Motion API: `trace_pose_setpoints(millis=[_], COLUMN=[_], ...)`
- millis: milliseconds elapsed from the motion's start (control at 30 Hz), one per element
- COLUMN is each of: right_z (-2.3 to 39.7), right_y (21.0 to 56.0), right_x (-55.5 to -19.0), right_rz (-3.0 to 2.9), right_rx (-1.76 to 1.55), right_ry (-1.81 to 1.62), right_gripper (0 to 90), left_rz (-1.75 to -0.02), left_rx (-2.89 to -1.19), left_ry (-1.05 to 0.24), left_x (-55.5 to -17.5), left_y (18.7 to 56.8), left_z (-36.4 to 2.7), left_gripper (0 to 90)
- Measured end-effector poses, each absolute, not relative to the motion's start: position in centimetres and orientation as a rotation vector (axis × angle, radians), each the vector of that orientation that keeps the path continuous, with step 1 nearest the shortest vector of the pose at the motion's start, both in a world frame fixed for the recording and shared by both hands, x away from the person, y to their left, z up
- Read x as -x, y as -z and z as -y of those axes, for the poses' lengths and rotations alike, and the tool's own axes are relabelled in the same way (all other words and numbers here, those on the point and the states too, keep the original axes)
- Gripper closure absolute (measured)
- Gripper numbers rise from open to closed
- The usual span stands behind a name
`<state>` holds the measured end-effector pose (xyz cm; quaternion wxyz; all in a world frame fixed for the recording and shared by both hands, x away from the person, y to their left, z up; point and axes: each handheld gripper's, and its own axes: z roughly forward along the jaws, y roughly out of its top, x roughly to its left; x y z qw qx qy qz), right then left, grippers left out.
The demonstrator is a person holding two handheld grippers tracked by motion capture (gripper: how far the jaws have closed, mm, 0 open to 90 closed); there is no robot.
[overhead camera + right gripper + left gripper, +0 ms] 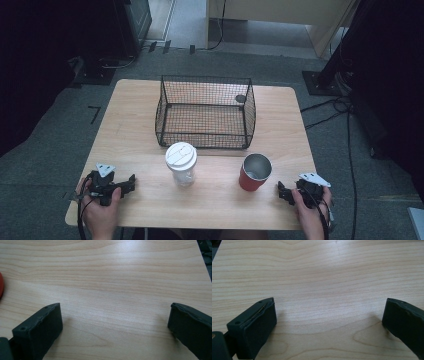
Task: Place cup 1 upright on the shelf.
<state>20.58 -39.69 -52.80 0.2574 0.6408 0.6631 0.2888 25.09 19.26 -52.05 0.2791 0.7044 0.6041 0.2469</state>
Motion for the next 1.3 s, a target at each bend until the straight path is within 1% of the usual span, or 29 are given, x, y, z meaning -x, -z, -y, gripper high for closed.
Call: trace_pose_setpoints(millis=[67,167,700,1300], right_z=[39.6,39.4,37.0,35.9], right_y=[52.8,52.2,49.2,47.2], right_x=[-20.5,-20.0,-18.0,-16.2], right_rz=[-1.778,-1.757,-1.769,-1.83], right_rx=[-1.753,-1.751,-1.642,-1.564], right_ry=[-0.783,-0.826,-0.864,-0.916], right_gripper=[0.3,5.2,5.2,5.2], left_rz=[-1.62,-1.62,-1.625,-1.625], left_rx=[-1.889,-1.89,-1.885,-1.885], left_ry=[-0.662,-0.663,-0.665,-0.665], left_x=[-25.1,-25.1,-25.2,-25.1], left_y=[52.0,52.0,52.1,52.1], left_z=[-19.3,-19.3,-19.2,-19.2], left_gripper=[0.0,0.0,0.1,0.1])
